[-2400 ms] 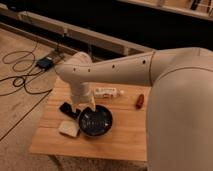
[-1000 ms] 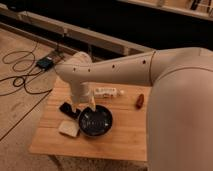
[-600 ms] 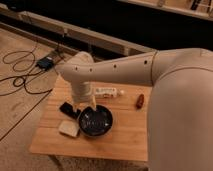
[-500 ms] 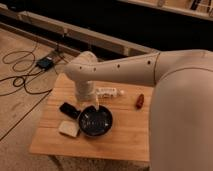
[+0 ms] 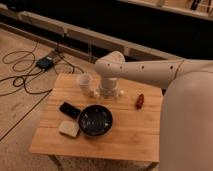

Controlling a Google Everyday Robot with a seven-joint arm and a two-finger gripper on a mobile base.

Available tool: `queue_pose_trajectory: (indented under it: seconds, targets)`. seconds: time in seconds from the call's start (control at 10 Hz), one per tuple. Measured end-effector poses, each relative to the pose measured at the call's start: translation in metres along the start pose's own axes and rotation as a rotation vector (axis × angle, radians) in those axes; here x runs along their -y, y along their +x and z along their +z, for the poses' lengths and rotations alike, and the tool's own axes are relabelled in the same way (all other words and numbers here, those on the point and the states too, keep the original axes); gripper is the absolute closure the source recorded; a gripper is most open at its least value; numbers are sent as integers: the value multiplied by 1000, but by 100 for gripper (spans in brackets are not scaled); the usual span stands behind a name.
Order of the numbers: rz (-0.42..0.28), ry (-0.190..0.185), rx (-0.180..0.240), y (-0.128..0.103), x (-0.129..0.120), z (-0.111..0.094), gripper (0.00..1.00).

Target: Place the pepper in the ceramic cup

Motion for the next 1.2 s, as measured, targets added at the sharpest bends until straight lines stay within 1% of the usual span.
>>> queue_pose_trajectory:
  seconds: [0.1, 0.2, 0.5, 0.9, 1.0, 1.2]
  targets:
    - [18, 6, 7, -14, 29, 9, 35]
    - [35, 14, 8, -23, 53, 17, 35]
    - [82, 38, 21, -49, 114, 39, 35]
    - [115, 52, 32, -76, 155, 62, 35]
    - [121, 55, 34, -81, 161, 65, 35]
    - [150, 72, 30, -89, 179, 74, 35]
